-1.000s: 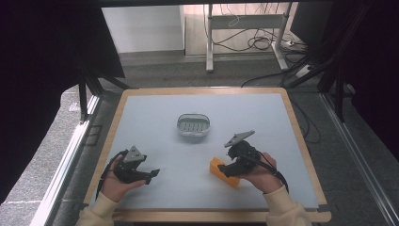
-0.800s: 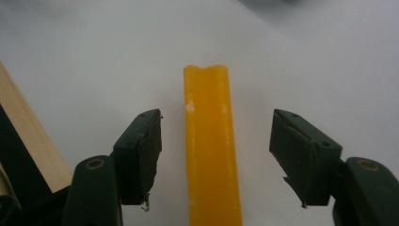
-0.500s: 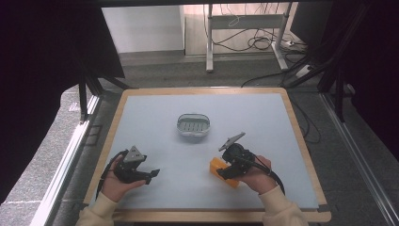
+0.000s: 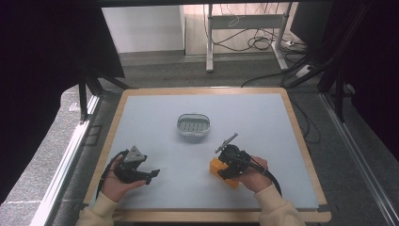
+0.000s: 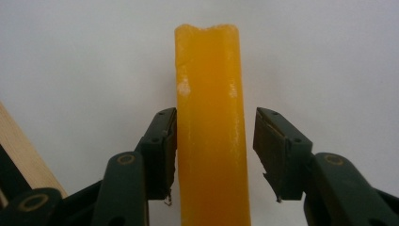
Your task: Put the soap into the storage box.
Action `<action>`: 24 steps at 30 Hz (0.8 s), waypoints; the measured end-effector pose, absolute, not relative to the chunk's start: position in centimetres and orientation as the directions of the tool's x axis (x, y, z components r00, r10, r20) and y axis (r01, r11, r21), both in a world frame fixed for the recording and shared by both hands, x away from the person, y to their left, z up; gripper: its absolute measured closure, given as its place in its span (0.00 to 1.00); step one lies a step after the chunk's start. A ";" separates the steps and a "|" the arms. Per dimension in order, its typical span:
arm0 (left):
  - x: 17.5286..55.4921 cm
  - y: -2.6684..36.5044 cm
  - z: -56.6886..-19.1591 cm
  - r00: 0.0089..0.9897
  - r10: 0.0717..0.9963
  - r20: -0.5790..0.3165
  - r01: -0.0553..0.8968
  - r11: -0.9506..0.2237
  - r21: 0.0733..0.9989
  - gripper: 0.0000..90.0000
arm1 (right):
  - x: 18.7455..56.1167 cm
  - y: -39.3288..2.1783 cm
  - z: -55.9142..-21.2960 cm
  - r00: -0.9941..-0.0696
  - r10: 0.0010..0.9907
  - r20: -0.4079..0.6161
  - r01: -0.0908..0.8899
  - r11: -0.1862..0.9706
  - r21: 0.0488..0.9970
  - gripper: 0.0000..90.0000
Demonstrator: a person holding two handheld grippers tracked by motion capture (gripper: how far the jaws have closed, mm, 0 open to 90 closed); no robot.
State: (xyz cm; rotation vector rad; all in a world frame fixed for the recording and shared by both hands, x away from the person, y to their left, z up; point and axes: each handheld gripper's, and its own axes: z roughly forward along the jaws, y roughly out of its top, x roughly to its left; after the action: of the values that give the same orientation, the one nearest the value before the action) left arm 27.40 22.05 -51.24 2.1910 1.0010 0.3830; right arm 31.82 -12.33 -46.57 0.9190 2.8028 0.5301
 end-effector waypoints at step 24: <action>27.4 22.0 -51.3 0.661 0.750 -0.014 0.548 -0.470 0.692 0.26 | 31.8 -12.2 -46.7 -0.827 0.561 -0.031 0.518 0.783 0.344 0.68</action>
State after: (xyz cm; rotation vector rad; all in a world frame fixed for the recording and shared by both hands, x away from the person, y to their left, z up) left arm 27.39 21.99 -51.28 2.1956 0.9987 0.3834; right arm 31.77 -12.25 -46.74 0.8635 2.8411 0.4895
